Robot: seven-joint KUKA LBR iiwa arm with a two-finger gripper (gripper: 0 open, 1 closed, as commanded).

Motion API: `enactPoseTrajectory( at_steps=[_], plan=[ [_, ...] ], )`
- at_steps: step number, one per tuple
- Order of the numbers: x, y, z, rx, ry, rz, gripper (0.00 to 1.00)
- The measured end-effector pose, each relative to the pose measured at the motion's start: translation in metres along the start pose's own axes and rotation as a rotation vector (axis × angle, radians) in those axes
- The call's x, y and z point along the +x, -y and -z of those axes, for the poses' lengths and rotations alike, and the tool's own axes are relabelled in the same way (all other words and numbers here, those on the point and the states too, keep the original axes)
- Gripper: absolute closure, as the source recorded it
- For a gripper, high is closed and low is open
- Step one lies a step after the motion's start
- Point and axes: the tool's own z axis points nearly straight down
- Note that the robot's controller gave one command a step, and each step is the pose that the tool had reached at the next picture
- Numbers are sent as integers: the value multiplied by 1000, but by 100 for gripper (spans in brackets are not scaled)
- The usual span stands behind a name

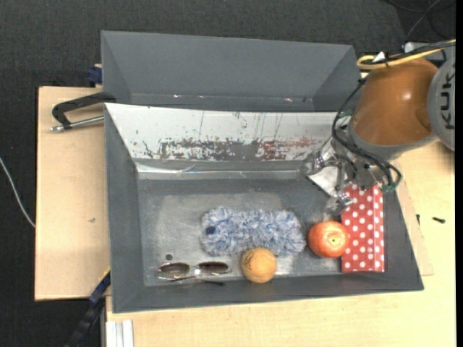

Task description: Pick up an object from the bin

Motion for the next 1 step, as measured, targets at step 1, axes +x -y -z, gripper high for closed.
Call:
enactPoseTrajectory(
  at_steps=[1],
  plan=[
    [-22,-45,-63,0,2,87,100]
  ],
)
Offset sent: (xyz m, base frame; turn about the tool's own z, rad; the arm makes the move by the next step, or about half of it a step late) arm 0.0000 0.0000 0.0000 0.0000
